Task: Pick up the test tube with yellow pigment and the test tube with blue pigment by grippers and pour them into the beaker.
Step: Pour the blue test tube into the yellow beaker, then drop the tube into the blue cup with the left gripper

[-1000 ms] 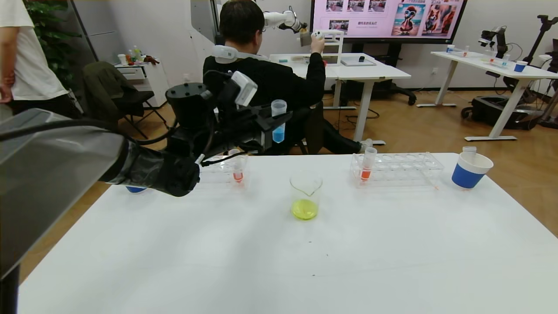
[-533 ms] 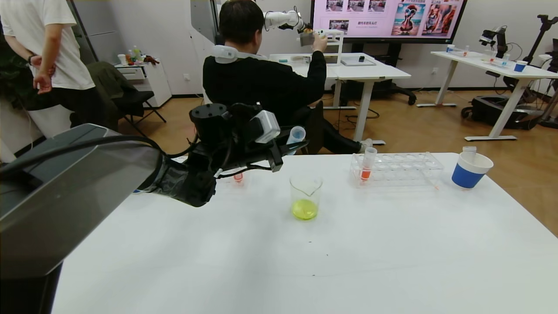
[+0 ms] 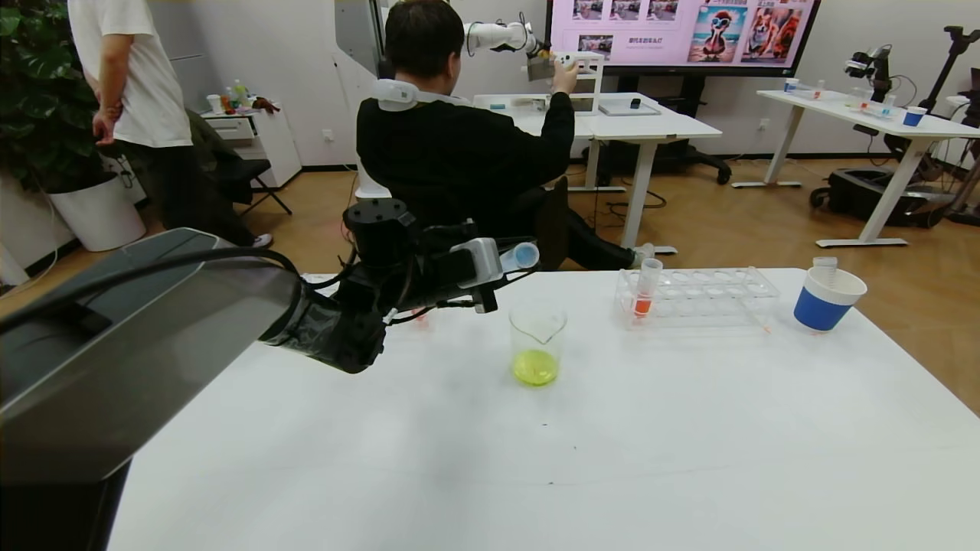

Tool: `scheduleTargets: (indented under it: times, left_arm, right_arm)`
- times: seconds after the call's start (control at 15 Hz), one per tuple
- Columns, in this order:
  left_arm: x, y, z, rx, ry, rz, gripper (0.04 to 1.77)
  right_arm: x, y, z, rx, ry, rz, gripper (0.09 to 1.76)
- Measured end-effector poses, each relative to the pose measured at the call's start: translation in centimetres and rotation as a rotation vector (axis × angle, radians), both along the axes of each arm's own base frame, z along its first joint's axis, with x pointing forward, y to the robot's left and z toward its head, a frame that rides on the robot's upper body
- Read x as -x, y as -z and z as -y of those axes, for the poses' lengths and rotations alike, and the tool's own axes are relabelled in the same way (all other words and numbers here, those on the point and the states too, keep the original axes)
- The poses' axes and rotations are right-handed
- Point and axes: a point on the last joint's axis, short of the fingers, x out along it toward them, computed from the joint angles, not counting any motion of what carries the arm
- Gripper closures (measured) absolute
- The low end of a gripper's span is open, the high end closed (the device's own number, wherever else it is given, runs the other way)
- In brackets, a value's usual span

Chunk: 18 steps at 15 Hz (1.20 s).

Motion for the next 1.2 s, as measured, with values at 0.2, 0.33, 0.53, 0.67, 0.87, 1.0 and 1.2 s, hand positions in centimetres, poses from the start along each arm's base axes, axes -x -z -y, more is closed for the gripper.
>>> scheduleTargets:
  times: [0.2,0.33,0.53,0.67,0.87,1.0,1.2]
  left_arm:
    - [0.0,0.3,0.2,-0.05,0.005,0.107,1.29]
    - [0.0,0.6,0.4,-0.073,0.023,0.152,1.29]
    - [0.0,1.0,0.7,-0.1,0.062,0.223,1.29]
    - [-0.2,1.3,0.7,-0.108,0.079,0.269,1.29]
    - [-0.4,1.7,0.9,-0.109,0.1,0.324,1.29]
    - [-0.8,1.6,0.9,-0.121,0.098,0.391,1.29]
    - [-1.2,2.0,0.9,-0.142,0.097,0.452,1.29]
  right_arm:
    - [0.0,0.0,0.0,0.0,0.0,0.0,0.11]
    - [0.0,0.0,0.0,0.0,0.0,0.0,0.11]
    - [0.0,0.0,0.0,0.0,0.0,0.0,0.11]
    - [0.0,0.0,0.0,0.0,0.0,0.0,0.11]
    - [0.0,0.0,0.0,0.0,0.0,0.0,0.11]
    - [0.0,0.0,0.0,0.0,0.0,0.0,0.11]
    - [0.0,0.0,0.0,0.0,0.0,0.0,0.11]
